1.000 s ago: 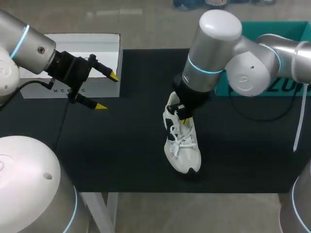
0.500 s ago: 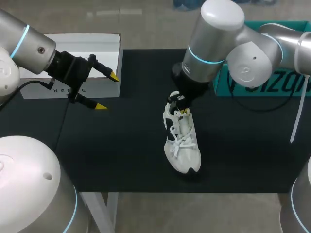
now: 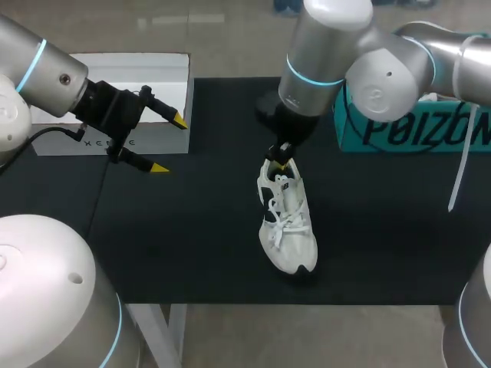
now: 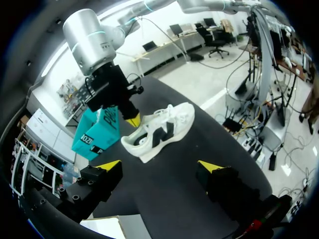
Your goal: Take the shoe out of the shoebox, open the shoe tongue, remove and reinsert the insole, then place the shoe into the shoebox
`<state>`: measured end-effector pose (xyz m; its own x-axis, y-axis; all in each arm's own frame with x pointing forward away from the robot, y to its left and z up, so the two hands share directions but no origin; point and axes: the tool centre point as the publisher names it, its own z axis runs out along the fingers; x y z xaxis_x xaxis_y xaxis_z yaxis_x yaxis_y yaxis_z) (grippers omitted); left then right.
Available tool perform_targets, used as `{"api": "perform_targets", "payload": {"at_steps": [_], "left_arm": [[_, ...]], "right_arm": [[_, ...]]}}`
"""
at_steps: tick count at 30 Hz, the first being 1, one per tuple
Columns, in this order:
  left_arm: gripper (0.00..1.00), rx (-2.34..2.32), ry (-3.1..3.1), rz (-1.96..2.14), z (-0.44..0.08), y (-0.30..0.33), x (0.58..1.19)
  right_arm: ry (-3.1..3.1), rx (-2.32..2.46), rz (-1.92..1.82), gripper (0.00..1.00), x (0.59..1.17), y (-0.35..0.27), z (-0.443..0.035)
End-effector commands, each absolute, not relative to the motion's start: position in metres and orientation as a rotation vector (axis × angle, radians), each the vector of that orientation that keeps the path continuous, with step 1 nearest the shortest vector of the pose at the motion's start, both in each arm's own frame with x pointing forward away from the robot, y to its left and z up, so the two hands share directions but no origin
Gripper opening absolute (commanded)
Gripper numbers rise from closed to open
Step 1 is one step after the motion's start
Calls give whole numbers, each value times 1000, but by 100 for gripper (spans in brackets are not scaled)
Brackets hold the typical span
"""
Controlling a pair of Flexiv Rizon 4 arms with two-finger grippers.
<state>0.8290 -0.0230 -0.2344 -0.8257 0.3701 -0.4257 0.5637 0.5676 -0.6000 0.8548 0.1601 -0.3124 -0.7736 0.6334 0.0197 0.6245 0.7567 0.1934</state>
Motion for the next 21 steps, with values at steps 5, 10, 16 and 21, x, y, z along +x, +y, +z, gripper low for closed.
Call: {"api": "perform_targets", "payload": {"at_steps": [5, 10, 16, 21], "left_arm": [[100, 778, 2553, -1104, -234, -23, 829], [100, 778, 2553, -1104, -234, -23, 829], [100, 778, 2553, -1104, -234, -23, 829], [100, 778, 2553, -1104, -234, -23, 829]], "right_arm": [[2897, 1040, 288, 0, 855, 162, -313], [2897, 1040, 288, 100, 855, 162, -313], [2897, 1040, 288, 100, 855, 162, -313], [2897, 1040, 288, 100, 855, 162, -313]]}}
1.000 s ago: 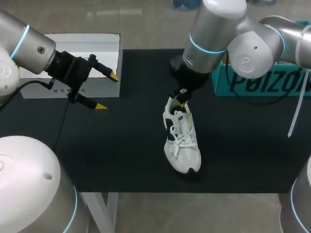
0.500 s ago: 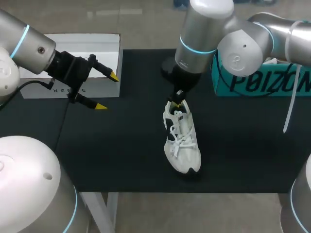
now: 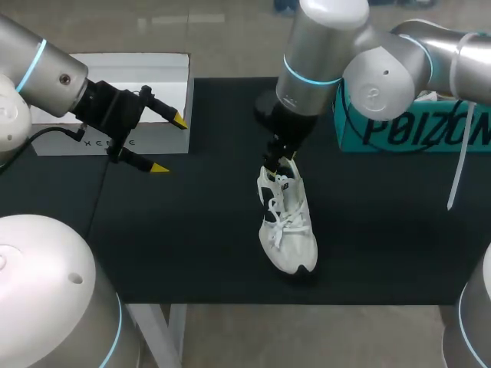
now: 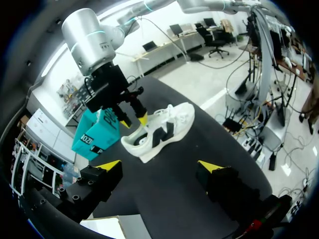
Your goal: Take the shoe out of the shoebox, open the shoe tongue, remove and reinsert the insole, then place the shoe into the shoebox
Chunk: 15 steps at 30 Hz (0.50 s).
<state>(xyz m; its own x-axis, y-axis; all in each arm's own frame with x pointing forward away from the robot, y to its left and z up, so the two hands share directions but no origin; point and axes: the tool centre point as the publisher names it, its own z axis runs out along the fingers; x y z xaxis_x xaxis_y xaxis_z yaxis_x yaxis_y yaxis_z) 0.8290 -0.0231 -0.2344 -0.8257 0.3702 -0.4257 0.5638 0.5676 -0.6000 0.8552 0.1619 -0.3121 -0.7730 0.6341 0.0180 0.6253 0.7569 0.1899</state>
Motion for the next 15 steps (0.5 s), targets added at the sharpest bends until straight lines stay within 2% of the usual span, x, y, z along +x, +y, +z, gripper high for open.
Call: {"api": "perform_targets", "payload": {"at_steps": [1, 5, 10, 15], "left_arm": [[100, 778, 2553, -1104, -234, -23, 829], [100, 778, 2553, -1104, -234, -23, 829], [100, 778, 2553, -1104, -234, -23, 829], [100, 778, 2553, -1104, -234, -23, 829]], "right_arm": [[2897, 1040, 288, 100, 855, 162, -313], [2881, 734, 143, 100, 861, 167, -304], [2861, 347, 179, 100, 862, 167, -297], [2889, 147, 88, 100, 864, 161, -302]]}}
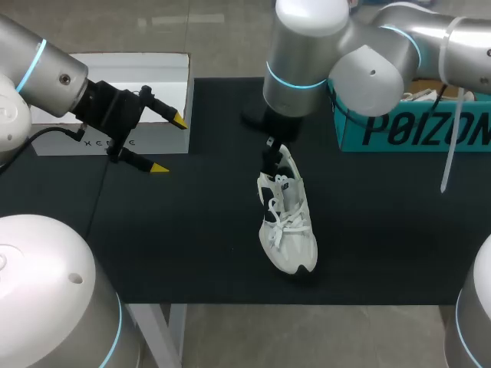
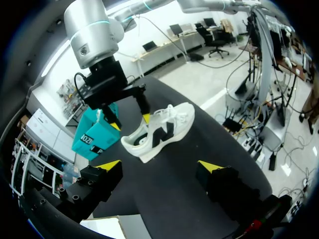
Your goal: Take the shoe out of the shoebox, open the shoe tongue, remove and reinsert the insole, then place the shoe into the shoebox
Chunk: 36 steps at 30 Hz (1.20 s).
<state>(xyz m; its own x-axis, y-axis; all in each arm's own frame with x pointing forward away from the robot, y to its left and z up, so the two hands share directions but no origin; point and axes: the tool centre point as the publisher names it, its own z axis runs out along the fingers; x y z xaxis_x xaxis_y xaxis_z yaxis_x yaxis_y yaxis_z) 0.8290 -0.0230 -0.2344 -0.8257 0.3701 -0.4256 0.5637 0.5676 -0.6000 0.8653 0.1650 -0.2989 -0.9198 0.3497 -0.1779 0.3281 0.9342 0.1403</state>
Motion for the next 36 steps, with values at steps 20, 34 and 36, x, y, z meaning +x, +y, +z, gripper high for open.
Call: {"api": "perform_targets", "payload": {"at_steps": [20, 34, 36], "left_arm": [[100, 778, 2553, -1104, -234, -23, 829], [100, 778, 2553, -1104, -234, -23, 829], [100, 778, 2553, -1104, -234, -23, 829]], "right_arm": [[2920, 12, -14, 100, 919, 146, -317], [2955, -8, 3, 100, 944, 147, -338], [2960, -5, 5, 100, 945, 148, -341]]}}
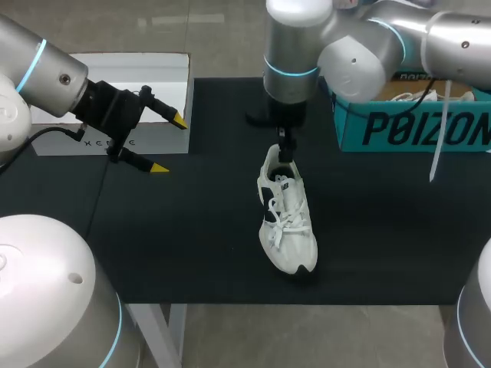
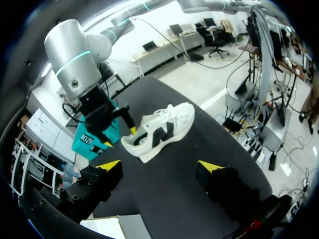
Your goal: Take the shoe out of the shoebox, open the shoe tongue, remove and reinsert the insole, then place the shoe into the shoebox
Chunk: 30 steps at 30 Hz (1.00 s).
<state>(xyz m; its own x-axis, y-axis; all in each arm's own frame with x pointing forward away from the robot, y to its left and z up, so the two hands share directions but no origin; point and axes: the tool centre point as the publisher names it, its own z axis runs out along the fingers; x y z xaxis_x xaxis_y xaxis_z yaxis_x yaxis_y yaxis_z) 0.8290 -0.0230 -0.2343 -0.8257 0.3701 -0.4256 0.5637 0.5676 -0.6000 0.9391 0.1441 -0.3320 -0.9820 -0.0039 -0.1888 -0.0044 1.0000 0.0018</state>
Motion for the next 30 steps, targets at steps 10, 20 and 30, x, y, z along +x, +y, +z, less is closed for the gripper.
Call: {"api": "perform_targets", "payload": {"at_steps": [10, 20, 30], "left_arm": [[100, 778, 2553, -1104, -234, -23, 829], [100, 778, 2553, -1104, -234, -23, 829], [100, 778, 2553, -1104, -234, -23, 829]], "right_arm": [[2981, 7, 6, 100, 948, 149, -352], [2988, 15, 6, 46, 952, 151, -358], [2983, 28, 0, 21, 954, 147, -354]]}}
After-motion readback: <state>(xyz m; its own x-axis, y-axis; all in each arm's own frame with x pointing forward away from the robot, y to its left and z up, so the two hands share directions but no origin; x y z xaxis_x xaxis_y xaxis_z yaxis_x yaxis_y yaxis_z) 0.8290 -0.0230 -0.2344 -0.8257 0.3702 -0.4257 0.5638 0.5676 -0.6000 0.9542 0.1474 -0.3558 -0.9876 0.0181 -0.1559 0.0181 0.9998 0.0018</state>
